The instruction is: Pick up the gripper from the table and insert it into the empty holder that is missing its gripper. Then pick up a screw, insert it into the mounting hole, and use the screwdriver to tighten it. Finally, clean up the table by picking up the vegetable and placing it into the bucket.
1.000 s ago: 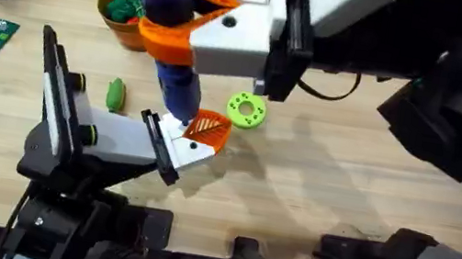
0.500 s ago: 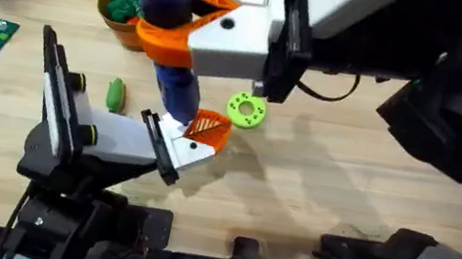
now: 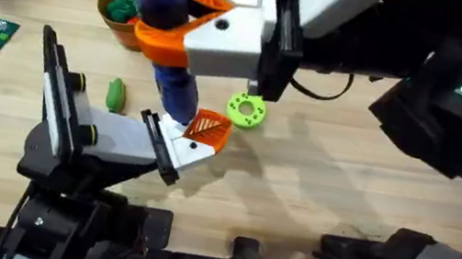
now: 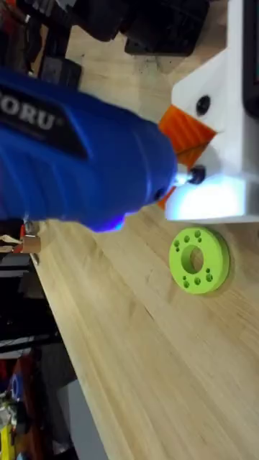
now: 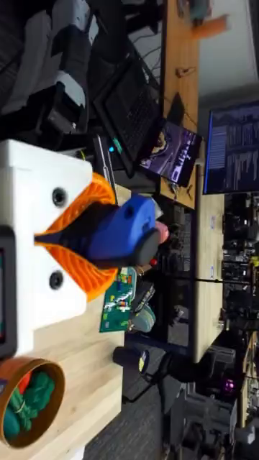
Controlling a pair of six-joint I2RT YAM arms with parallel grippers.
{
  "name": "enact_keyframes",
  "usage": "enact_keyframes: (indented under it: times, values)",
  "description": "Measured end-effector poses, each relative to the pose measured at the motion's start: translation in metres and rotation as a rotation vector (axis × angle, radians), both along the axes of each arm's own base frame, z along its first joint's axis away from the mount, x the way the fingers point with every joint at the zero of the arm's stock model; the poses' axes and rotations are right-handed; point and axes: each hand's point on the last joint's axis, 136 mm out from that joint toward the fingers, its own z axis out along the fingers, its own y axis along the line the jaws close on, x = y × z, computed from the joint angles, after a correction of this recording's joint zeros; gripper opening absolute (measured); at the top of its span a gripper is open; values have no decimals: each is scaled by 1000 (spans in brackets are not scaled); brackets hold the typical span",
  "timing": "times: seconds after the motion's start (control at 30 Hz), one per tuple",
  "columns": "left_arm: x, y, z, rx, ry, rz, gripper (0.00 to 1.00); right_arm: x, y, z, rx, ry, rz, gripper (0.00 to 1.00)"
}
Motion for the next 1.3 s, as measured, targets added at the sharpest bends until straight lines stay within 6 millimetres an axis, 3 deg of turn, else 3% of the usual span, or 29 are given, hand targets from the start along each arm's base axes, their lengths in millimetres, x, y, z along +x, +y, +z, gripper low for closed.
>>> enact_keyframes:
  times: [1.07, 1.13, 1.3]
  values:
    - [0, 0, 3, -2, -16, -1, 16, -1, 1, 9, 26, 7, 29, 44]
    - [0, 0, 1, 0, -2, 0, 16, 1, -2, 22, 39, 8, 38, 45]
    - [0, 0, 0, 0, 0, 0, 16, -4, -22, 108, 152, -120, 38, 46]
